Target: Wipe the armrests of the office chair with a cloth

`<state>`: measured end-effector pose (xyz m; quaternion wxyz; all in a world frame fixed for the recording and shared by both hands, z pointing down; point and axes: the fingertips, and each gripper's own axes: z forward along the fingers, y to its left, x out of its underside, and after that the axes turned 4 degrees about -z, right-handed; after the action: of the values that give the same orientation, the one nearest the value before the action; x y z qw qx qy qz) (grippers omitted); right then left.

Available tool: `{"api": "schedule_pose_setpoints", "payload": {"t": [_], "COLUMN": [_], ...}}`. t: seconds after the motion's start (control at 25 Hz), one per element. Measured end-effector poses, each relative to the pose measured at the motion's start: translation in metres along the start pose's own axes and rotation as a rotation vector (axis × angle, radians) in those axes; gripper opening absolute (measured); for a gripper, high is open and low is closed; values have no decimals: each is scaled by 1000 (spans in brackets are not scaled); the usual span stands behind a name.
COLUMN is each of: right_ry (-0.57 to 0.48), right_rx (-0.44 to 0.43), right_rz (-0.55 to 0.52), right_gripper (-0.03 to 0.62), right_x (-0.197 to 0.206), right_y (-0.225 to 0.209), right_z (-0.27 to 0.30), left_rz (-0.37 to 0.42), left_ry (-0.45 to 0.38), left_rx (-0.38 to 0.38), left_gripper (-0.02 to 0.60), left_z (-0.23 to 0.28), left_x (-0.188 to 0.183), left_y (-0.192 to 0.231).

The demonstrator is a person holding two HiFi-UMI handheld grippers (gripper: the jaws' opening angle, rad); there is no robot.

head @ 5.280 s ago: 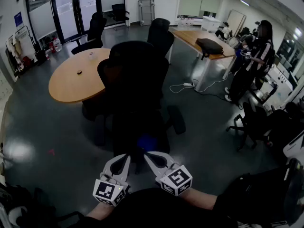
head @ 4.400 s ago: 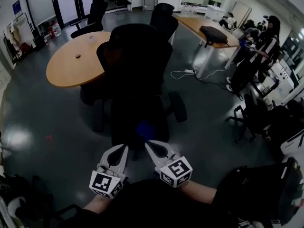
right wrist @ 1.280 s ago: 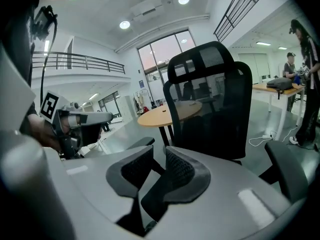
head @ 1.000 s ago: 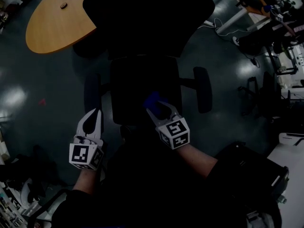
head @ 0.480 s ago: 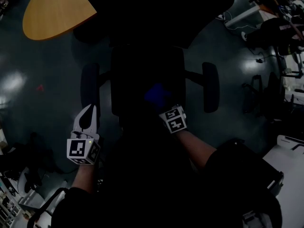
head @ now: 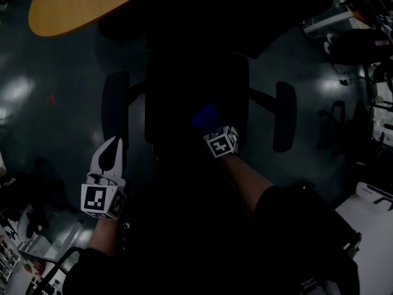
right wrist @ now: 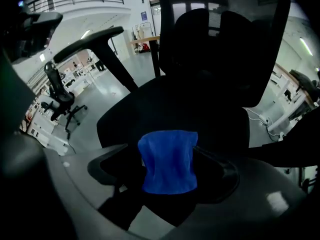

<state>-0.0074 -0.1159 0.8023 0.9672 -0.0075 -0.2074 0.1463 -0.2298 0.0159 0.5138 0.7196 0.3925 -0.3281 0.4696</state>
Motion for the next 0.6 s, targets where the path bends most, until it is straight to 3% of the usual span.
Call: {"api": "schedule_pose_setpoints", "payload": {"t": [0.4,0.6], "right_ry": [172,245], "right_rx": [-38,-55], "right_rz": [-146,-168], "right_gripper": [510,510], "right_x": [37,50], "right_y": [-8,-16], "right_z": [62,82], "left_rz": [-15,-11], "left_ry": [47,72], "left_rx": [-4,-16], "left_gripper": [12,12], "left_z": [-19,-27], "left_x": [5,13], "left_y": [9,23]}}
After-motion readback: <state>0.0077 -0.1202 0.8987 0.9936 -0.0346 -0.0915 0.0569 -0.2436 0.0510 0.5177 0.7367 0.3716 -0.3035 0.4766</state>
